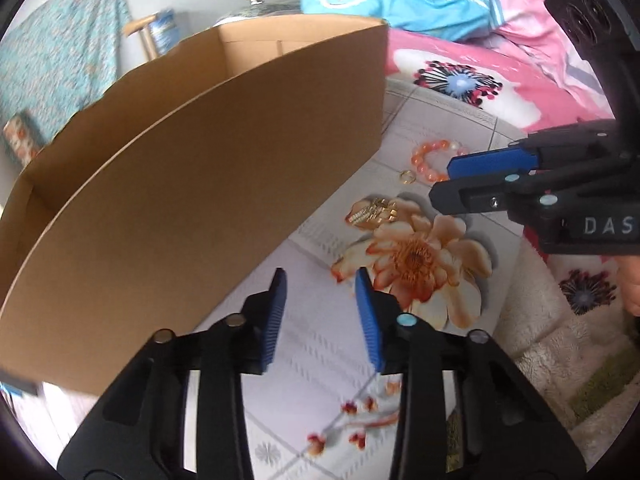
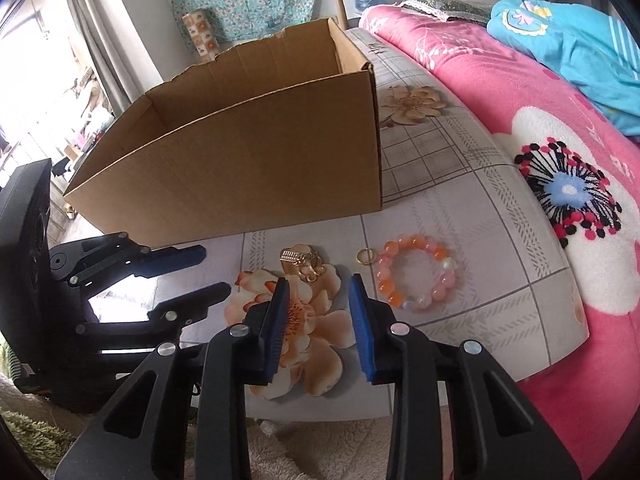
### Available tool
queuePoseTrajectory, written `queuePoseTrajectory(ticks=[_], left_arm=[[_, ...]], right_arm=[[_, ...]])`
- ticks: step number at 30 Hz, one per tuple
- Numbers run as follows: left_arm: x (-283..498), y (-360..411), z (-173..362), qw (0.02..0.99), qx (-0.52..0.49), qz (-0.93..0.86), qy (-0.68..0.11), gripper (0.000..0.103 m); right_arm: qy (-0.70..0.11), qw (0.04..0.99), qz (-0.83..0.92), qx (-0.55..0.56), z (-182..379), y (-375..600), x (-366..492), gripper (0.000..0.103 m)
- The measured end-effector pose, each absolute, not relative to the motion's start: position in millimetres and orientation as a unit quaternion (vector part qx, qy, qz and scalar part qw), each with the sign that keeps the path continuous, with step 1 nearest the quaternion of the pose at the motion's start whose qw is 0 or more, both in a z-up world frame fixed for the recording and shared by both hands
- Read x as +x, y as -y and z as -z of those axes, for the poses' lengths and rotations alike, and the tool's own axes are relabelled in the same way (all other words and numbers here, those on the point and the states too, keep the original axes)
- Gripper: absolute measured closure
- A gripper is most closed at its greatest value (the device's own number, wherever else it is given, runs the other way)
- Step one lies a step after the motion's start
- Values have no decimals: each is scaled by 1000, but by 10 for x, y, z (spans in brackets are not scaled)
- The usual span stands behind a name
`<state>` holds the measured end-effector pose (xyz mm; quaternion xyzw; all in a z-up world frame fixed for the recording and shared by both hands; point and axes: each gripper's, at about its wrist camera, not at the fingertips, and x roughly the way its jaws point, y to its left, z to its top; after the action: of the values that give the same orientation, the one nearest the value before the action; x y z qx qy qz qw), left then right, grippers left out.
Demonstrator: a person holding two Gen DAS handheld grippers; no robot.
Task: Organize jewelry
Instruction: 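Close the left gripper on a gold charm while the right reaches for a gold ring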
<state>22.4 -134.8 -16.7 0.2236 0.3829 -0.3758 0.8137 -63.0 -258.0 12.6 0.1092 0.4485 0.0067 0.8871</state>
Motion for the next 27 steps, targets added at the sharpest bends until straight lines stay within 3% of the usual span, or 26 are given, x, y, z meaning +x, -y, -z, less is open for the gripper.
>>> queuePoseTrajectory(ticks=[10, 22, 24, 26, 27], left_arm=[[431, 1690, 226, 787, 228, 432, -378, 82], [487, 1861, 295, 764, 235, 461, -385, 84], [497, 1858, 295, 762, 234, 465, -385, 87], [517, 1845, 296, 763, 235, 462, -387, 99], [527, 1839, 295, 762, 234, 462, -389, 101]], right_arm=[[-447, 885, -4, 128, -86, 2706, -599, 73], [-452, 881, -3, 141, -27, 2770, -544, 73], [-451, 881, -2, 143, -23, 2774, -535, 73], [-450, 881, -2, 145, -21, 2787, -528, 73], [-450, 881, -2, 145, -23, 2788, -527, 73]])
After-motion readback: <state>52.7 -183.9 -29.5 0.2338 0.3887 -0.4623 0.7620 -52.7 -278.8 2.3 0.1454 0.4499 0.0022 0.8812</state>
